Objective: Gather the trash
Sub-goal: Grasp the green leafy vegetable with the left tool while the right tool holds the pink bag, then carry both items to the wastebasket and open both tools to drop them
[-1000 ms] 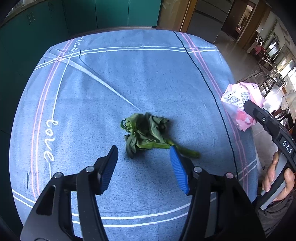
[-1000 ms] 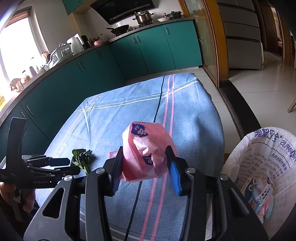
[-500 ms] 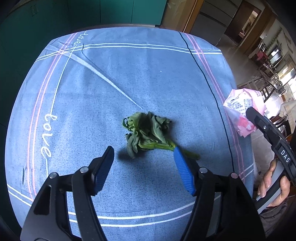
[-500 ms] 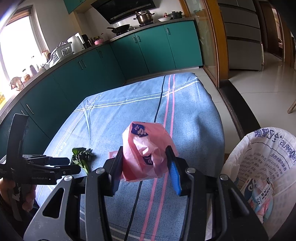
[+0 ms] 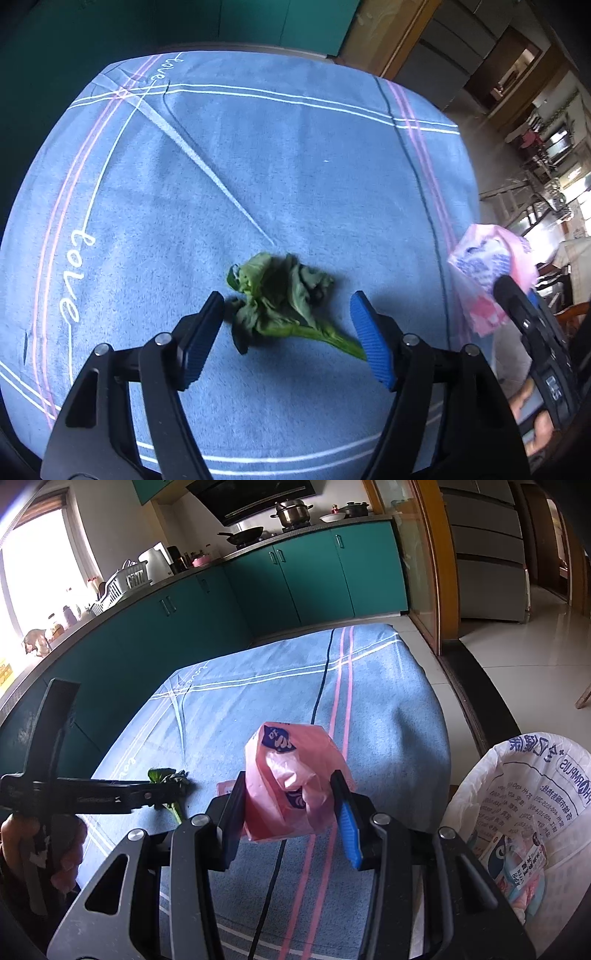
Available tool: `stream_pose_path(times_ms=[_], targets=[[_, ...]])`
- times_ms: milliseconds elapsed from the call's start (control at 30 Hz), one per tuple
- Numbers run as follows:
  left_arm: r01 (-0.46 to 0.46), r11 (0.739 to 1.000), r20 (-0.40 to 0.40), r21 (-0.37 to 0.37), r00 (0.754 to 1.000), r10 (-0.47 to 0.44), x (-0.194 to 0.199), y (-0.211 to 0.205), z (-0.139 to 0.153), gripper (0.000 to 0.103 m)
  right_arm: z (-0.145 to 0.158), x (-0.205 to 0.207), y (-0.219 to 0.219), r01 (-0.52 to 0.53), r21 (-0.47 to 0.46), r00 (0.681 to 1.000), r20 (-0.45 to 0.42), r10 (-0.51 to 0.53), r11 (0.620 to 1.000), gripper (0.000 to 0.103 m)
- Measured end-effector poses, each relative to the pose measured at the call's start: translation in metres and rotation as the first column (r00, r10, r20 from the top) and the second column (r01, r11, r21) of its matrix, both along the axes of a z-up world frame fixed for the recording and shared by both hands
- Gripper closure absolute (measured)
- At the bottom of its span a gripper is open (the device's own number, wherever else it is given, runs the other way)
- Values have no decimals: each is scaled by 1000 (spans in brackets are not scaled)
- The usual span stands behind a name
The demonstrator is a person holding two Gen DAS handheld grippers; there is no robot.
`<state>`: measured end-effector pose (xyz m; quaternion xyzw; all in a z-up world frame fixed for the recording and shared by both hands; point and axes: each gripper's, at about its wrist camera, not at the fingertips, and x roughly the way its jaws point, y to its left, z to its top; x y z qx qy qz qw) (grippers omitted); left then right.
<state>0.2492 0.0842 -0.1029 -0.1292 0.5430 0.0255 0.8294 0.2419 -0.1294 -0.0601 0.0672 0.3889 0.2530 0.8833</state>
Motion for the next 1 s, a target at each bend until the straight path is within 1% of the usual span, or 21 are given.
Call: stream_pose_path(times_ms=[67, 133, 200, 233, 333, 433, 567, 667, 700, 767, 867, 1000], targets=[[2, 1000, 6, 21, 1000, -2, 1, -2, -1, 35, 0, -2, 2, -10, -3, 1000, 2, 10, 1000, 59], [4, 999, 17, 44, 1000, -5, 2, -4, 0, 58, 0, -4, 4, -18, -5, 1000, 5, 18, 1000, 59], [6, 999, 26, 40, 1000, -7, 2, -3, 0, 69, 1, -7, 6, -26, -6, 1000, 6, 26, 1000, 59], [7, 999, 32, 31, 999, -8, 1, -3, 0, 73, 0, -8, 7, -28, -7, 1000, 6, 28, 1000, 59], [17, 999, 60, 39, 998, -19, -5, -3, 6, 81, -1, -11, 8, -37, -10, 999, 8, 37, 999, 59], [18, 998, 122, 66, 992, -26, -17, -1, 20, 81, -1, -13, 10, -40, -14, 999, 9, 41, 999, 59], [14, 995, 228, 103, 973, -38, -35, -7, 45, 81, 1, -15, 9, -38, -8, 999, 20, 38, 999, 59], [-7, 985, 309, 171, 950, -47, -44, -16, 62, 81, 1, -18, 9, -40, -2, 999, 28, 40, 999, 59], [-17, 979, 340, 205, 939, -55, -48, -19, 67, 81, 1, -19, 9, -42, -3, 999, 30, 42, 999, 59], [-34, 968, 376, 250, 924, -64, -53, -23, 73, 81, 0, -19, 11, -46, -8, 999, 29, 46, 999, 59], [-47, 954, 401, 296, 912, -80, -57, -24, 78, 81, 0, -20, 16, -54, -15, 998, 29, 54, 998, 59], [-52, 954, 414, 297, 907, -79, -60, -22, 83, 81, -1, -19, 24, -68, -14, 997, 28, 69, 998, 59]])
